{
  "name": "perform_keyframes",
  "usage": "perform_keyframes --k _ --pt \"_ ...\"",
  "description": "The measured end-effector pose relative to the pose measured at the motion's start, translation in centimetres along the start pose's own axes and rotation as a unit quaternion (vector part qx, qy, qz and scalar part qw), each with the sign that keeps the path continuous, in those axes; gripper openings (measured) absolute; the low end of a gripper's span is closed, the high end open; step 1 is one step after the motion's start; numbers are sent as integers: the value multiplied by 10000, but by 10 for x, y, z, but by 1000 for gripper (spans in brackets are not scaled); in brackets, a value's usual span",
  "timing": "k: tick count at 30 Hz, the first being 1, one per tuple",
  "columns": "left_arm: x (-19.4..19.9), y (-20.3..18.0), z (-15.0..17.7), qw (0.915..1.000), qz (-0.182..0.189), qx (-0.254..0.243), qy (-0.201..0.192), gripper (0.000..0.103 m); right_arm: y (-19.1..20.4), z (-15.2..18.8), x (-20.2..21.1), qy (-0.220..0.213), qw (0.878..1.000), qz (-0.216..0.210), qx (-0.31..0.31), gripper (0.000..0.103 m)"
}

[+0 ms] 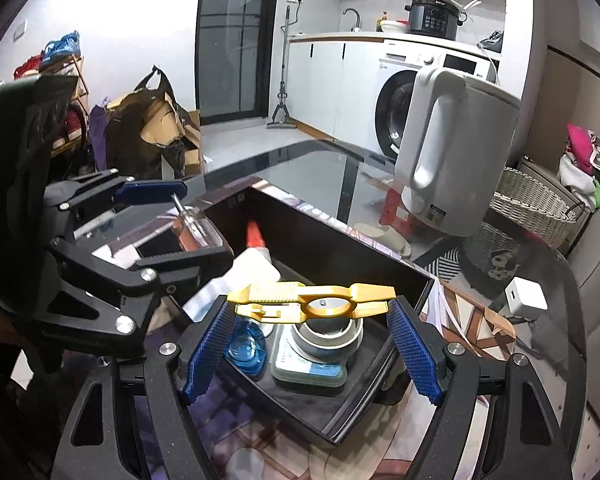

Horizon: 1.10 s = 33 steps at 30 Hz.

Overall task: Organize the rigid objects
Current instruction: 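Carry the yellow clip with the right tool while the left carries the screwdriver over the box, then open the right gripper to drop the clip while the left releases the screwdriver into the box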

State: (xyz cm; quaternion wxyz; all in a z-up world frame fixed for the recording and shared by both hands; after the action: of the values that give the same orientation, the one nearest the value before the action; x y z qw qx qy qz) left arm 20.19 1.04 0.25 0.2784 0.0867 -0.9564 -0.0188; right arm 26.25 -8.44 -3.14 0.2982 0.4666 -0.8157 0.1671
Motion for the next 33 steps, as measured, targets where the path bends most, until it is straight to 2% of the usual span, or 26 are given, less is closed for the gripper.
perform_keyframes --k 18,21,24,26,29,33 --pt "-10 4 2 9999 -149 -70 44 85 -8 -6 -23 300 9993 -155 128 81" --pt "-7 3 2 9998 -152 -98 -10 86 -9 -7 -20 213 9997 8 154 89" --pt "1 4 0 9996 -220 -78 -152 94 -8 -8 -13 85 9998 109 132 101" --pt "7 7 -1 9993 -290 -42 -226 103 -9 -6 -7 13 9998 172 106 102" --pt "16 7 -2 9994 -160 88 -280 103 -10 0 4 -75 9997 230 -23 102" --pt "29 6 -4 9989 -203 132 -409 103 -11 7 18 -224 9991 314 -164 102"
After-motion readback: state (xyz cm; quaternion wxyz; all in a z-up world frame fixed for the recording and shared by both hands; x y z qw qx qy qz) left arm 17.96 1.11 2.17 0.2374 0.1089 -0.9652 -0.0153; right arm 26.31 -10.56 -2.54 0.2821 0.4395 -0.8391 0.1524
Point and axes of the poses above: each gripper's, at about its wrist camera, not at the fingertips, and x roughly against the way its jaws point, y to its left, z to its underside, the point moved 8 cm from there along -x, roughly the way its jaws point, and after that the axes turned 10 degrees about -z, right-handed, at the moved point
